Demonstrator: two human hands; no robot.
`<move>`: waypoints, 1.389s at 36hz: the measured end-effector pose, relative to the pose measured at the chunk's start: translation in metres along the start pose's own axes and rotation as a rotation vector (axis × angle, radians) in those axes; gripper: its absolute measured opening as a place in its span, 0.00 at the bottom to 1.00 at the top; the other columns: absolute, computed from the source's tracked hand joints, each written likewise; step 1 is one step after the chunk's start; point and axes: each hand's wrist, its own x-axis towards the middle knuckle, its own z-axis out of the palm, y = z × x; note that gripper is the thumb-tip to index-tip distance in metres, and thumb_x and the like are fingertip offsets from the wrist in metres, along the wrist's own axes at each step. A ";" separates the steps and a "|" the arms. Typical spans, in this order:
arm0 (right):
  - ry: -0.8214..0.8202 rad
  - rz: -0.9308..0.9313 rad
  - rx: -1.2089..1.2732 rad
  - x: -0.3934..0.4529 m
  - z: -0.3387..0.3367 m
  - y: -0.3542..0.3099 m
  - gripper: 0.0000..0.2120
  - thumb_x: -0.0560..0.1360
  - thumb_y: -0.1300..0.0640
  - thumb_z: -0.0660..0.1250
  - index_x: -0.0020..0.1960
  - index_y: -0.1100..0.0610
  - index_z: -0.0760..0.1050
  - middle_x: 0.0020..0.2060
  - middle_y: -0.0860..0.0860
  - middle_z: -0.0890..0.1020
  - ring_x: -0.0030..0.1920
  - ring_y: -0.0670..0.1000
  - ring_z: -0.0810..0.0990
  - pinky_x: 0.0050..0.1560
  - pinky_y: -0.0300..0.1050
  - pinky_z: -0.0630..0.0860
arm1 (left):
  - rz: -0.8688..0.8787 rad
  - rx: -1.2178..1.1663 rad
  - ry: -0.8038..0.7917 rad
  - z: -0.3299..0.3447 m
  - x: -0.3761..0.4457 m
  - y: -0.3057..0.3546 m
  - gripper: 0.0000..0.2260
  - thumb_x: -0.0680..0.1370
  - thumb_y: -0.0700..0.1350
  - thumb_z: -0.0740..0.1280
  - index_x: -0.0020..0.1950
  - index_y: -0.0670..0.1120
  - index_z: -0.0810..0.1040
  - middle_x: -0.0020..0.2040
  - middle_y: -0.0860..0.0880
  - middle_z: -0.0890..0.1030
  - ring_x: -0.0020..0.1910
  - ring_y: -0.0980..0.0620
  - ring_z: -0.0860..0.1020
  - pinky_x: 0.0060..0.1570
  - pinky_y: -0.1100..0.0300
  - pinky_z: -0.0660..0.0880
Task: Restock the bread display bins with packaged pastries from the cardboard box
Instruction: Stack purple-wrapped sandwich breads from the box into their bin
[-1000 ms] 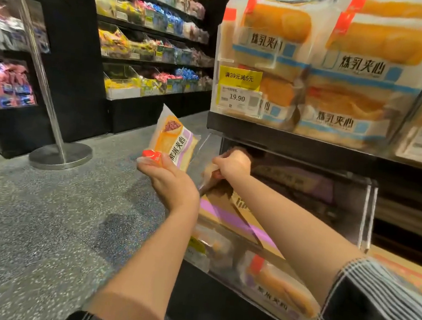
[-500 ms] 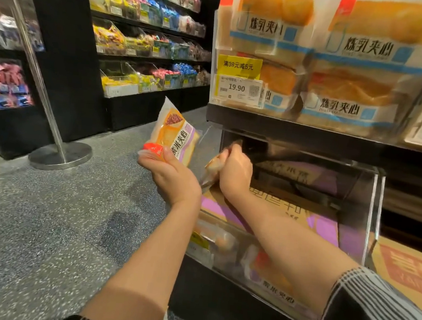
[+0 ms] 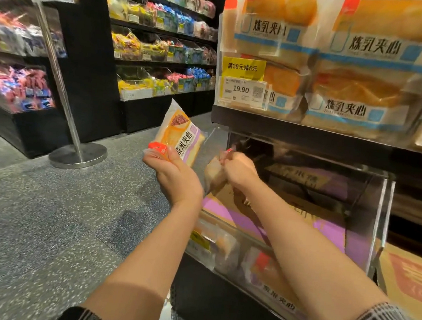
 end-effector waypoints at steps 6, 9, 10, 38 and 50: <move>0.158 -0.145 0.022 -0.005 -0.026 -0.009 0.14 0.79 0.55 0.56 0.55 0.54 0.80 0.48 0.53 0.81 0.50 0.53 0.79 0.55 0.50 0.76 | 0.058 0.001 -0.023 0.001 -0.001 -0.002 0.17 0.83 0.46 0.55 0.70 0.41 0.59 0.57 0.45 0.73 0.58 0.42 0.76 0.52 0.57 0.70; 0.042 -0.193 0.183 -0.012 -0.028 -0.024 0.19 0.79 0.51 0.54 0.46 0.58 0.81 0.39 0.53 0.83 0.45 0.56 0.81 0.53 0.54 0.77 | 0.086 -0.038 0.008 0.000 -0.002 -0.002 0.17 0.83 0.45 0.56 0.70 0.41 0.60 0.55 0.48 0.71 0.56 0.45 0.76 0.52 0.57 0.71; 0.035 -0.189 0.288 -0.015 -0.031 -0.030 0.23 0.79 0.46 0.54 0.44 0.59 0.82 0.37 0.54 0.83 0.44 0.57 0.81 0.52 0.56 0.78 | 0.074 -0.058 0.023 -0.001 -0.003 0.000 0.18 0.83 0.45 0.55 0.72 0.41 0.59 0.55 0.48 0.71 0.56 0.46 0.76 0.52 0.59 0.71; -0.001 -0.012 0.413 -0.042 -0.076 0.014 0.08 0.73 0.55 0.65 0.41 0.60 0.77 0.35 0.54 0.78 0.33 0.51 0.76 0.28 0.41 0.72 | 0.138 -0.015 -0.213 -0.003 0.002 -0.004 0.12 0.79 0.52 0.63 0.55 0.45 0.75 0.46 0.51 0.80 0.46 0.54 0.79 0.43 0.72 0.71; -0.250 -0.432 -0.059 -0.058 0.011 0.005 0.20 0.79 0.48 0.61 0.67 0.57 0.72 0.56 0.55 0.80 0.60 0.55 0.76 0.48 0.40 0.66 | 0.128 -0.190 -0.160 -0.003 0.004 -0.012 0.23 0.68 0.67 0.51 0.46 0.51 0.72 0.40 0.50 0.79 0.40 0.52 0.76 0.48 0.55 0.72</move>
